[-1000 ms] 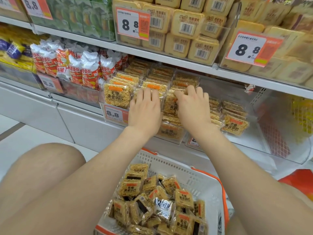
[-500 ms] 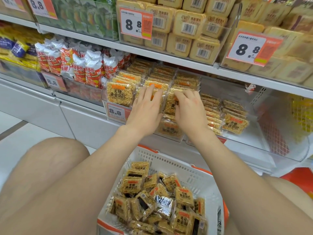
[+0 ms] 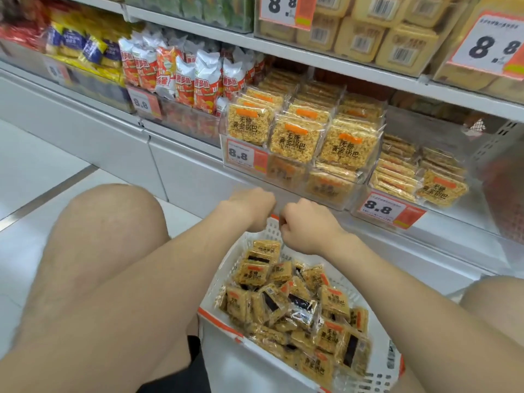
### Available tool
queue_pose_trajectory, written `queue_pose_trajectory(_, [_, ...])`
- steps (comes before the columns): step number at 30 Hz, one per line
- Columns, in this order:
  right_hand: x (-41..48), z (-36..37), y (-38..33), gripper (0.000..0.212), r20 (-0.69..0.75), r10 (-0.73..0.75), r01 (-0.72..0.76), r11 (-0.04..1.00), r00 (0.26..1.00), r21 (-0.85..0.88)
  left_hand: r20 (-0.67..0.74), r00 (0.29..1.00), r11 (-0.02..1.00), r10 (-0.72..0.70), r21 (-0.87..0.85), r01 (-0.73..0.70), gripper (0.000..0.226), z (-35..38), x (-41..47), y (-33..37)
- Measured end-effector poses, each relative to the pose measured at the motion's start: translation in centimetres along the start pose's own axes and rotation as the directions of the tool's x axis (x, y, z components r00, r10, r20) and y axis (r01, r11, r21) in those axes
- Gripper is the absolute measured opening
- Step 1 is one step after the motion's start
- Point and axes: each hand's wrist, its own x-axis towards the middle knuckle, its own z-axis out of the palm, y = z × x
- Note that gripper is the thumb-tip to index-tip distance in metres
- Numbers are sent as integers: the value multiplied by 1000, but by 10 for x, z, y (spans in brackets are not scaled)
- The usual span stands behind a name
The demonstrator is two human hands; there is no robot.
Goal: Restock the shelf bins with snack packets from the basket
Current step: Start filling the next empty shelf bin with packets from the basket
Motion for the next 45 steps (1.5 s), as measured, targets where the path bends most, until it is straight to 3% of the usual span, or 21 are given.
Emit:
queue_pose_trajectory(3, [7, 29, -15, 19, 145, -63, 65, 998, 987, -4, 274, 961, 995, -42, 94, 17, 41, 33, -7, -10])
queue_pose_trajectory(6, [19, 63, -29, 24, 285, -120, 121, 993, 951, 15, 407, 911, 984, -68, 176, -5, 49, 61, -12, -16])
queue_pose_trajectory(11, [37, 121, -45, 21, 456, -183, 211, 977, 871, -11, 496, 864, 970, -88, 240, -39, 41, 94, -17, -29])
queue_pose_trajectory(18, [36, 152, -72, 66, 620, -272, 341, 940, 736, 8, 505, 861, 971, -62, 229, -64, 37, 105, -13, -36])
queue_pose_trajectory(20, [31, 163, -77, 55, 618, -269, 343, 939, 739, 0, 502, 863, 970, -53, 231, -74, 41, 105, -11, -37])
queue_pose_trajectory(23, [24, 177, -79, 22, 538, -218, 287, 957, 815, -47, 501, 864, 970, -47, 230, -80, 44, 106, -9, -38])
queue_pose_trajectory(26, [16, 185, -80, 9, 473, -127, 177, 982, 872, -62, 495, 868, 975, -40, 211, -75, 47, 106, -7, -38])
queue_pose_trajectory(30, [16, 177, -75, 23, 426, 1, -120, 960, 905, 251, 494, 868, 979, -43, 194, -61, 49, 103, -7, -38])
queue_pose_trajectory(33, [23, 162, -62, 24, 441, 28, -223, 890, 897, 398, 517, 854, 983, -58, 177, -40, 50, 100, -7, -38])
queue_pose_trajectory(39, [22, 124, -31, 57, 433, 9, -253, 823, 901, 509, 513, 859, 1000, 8, -4, -7, 71, 83, -9, -36])
queue_pose_trajectory(45, [9, 91, -12, 41, 333, 69, -277, 724, 940, 632, 390, 921, 923, 5, -355, 145, 51, 67, -9, -39])
